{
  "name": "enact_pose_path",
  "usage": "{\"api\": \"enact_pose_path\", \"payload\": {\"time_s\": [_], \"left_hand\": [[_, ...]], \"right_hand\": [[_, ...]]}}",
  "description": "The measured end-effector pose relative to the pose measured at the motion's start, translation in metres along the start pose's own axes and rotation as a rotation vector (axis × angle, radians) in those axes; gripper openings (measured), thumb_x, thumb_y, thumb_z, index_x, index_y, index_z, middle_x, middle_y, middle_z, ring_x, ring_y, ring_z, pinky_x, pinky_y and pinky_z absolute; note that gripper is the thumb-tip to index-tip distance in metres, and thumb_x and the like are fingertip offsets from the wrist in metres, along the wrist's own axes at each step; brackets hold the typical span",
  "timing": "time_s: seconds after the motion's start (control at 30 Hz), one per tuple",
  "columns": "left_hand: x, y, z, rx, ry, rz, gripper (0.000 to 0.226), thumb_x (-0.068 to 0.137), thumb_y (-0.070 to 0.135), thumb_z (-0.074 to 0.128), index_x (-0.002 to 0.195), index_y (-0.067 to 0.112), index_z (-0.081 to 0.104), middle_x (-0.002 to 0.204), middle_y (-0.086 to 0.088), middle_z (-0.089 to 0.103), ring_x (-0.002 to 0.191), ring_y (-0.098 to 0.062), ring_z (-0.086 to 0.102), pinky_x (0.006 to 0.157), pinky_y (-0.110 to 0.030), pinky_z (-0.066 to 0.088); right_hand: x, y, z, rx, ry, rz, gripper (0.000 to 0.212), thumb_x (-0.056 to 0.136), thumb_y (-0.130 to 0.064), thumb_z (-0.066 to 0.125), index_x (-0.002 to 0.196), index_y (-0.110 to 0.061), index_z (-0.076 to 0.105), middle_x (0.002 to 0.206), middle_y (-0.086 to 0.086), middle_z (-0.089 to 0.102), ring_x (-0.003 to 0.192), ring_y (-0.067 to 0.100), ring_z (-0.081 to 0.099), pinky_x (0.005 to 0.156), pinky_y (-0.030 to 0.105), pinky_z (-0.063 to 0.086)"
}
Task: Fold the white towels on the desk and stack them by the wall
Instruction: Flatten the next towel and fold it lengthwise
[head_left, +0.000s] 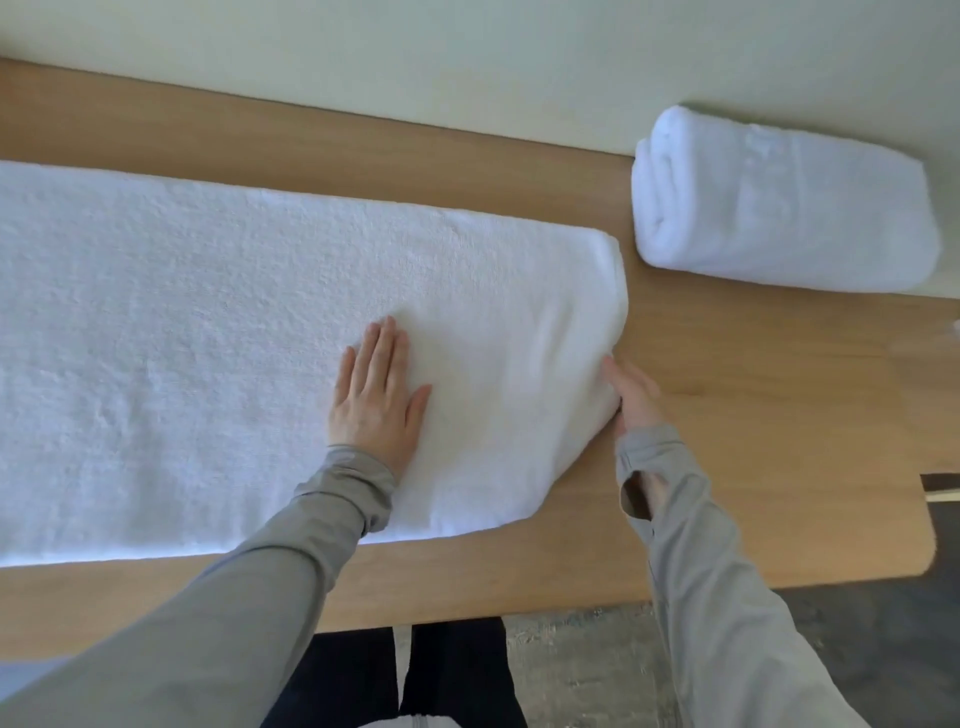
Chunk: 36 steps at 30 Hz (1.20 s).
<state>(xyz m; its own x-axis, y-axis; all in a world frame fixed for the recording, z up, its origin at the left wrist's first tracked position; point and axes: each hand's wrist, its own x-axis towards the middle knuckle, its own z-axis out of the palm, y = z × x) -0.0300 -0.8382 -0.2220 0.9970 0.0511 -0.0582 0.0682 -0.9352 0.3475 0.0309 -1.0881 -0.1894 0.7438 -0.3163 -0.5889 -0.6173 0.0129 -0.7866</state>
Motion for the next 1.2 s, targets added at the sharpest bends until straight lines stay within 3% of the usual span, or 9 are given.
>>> {"api": "enact_pose_path", "payload": {"time_s": [0.1,0.23,0.4,0.5,0.6,0.73,0.9,1.0,1.2], "left_hand": [[0.000,-0.001,0.004,0.027,0.004,-0.011,0.068,0.092,0.044,0.017,0.144,0.003,0.031,0.154,-0.012,0.024,0.144,-0.026,0.018,0.118,-0.041,0.010],[0.001,0.001,0.006,0.057,0.016,-0.023,0.066,0.093,0.044,0.020,0.144,0.003,0.032,0.154,-0.011,0.026,0.144,-0.025,0.019,0.118,-0.042,0.012],[0.000,0.002,0.007,0.082,0.019,-0.036,0.065,0.093,0.043,0.021,0.144,0.004,0.032,0.154,-0.011,0.026,0.144,-0.024,0.020,0.118,-0.041,0.011],[0.000,0.003,0.008,0.095,0.015,-0.044,0.066,0.094,0.045,0.020,0.146,0.005,0.029,0.155,-0.010,0.023,0.144,-0.023,0.018,0.119,-0.040,0.009],[0.000,0.004,0.008,0.104,0.015,-0.048,0.066,0.094,0.045,0.019,0.146,0.006,0.028,0.155,-0.009,0.023,0.144,-0.023,0.017,0.119,-0.040,0.008],[0.000,0.004,0.007,0.110,0.023,-0.050,0.067,0.093,0.045,0.018,0.146,0.006,0.028,0.155,-0.010,0.023,0.144,-0.023,0.017,0.118,-0.039,0.007],[-0.001,0.005,0.007,0.101,0.027,-0.051,0.066,0.094,0.045,0.019,0.146,0.006,0.028,0.155,-0.009,0.023,0.144,-0.023,0.017,0.119,-0.040,0.008],[-0.001,0.005,0.008,0.099,0.024,-0.051,0.066,0.094,0.045,0.019,0.146,0.005,0.027,0.155,-0.009,0.022,0.145,-0.023,0.017,0.119,-0.041,0.009],[-0.002,0.005,0.007,0.090,0.031,-0.053,0.065,0.094,0.044,0.021,0.146,0.006,0.027,0.155,-0.009,0.023,0.144,-0.023,0.018,0.119,-0.040,0.010]], "right_hand": [[-0.005,-0.010,-0.006,0.004,-0.200,-0.086,0.014,0.086,-0.008,0.062,0.098,-0.013,0.063,0.100,0.002,0.068,0.097,0.022,0.063,0.083,0.031,0.051],[-0.017,-0.035,-0.014,-0.247,-0.395,-0.249,0.031,0.081,-0.005,0.067,0.107,-0.019,0.055,0.103,-0.005,0.065,0.092,0.009,0.065,0.075,0.022,0.054],[-0.020,-0.043,-0.025,-0.595,-0.098,-0.424,0.045,0.080,-0.026,0.069,0.120,-0.022,0.048,0.103,-0.003,0.058,0.089,0.015,0.057,0.079,0.032,0.048],[-0.025,-0.006,-0.045,-0.469,-0.062,-0.211,0.070,0.077,-0.032,0.073,0.135,-0.022,0.037,0.126,-0.003,0.049,0.112,0.014,0.048,0.095,0.029,0.039],[-0.033,0.026,-0.060,-0.371,-0.164,0.013,0.071,0.078,-0.032,0.072,0.137,-0.022,0.035,0.131,-0.002,0.050,0.109,0.013,0.052,0.091,0.029,0.044],[-0.044,0.046,-0.063,-0.414,-0.207,0.002,0.051,0.078,-0.030,0.072,0.118,-0.034,0.040,0.105,-0.012,0.060,0.093,0.010,0.061,0.077,0.029,0.052],[-0.054,0.060,-0.062,-0.701,0.076,-0.198,0.038,0.083,-0.024,0.065,0.113,-0.013,0.045,0.095,0.002,0.057,0.081,0.021,0.056,0.074,0.037,0.050],[-0.069,0.075,-0.059,-0.711,0.215,-0.321,0.028,0.077,-0.024,0.072,0.094,-0.011,0.053,0.092,0.001,0.051,0.083,0.017,0.049,0.073,0.028,0.041],[-0.079,0.090,-0.061,-0.639,0.267,-0.241,0.027,0.082,-0.025,0.068,0.070,-0.005,0.055,0.078,0.004,0.051,0.081,0.027,0.050,0.072,0.036,0.043]]}}
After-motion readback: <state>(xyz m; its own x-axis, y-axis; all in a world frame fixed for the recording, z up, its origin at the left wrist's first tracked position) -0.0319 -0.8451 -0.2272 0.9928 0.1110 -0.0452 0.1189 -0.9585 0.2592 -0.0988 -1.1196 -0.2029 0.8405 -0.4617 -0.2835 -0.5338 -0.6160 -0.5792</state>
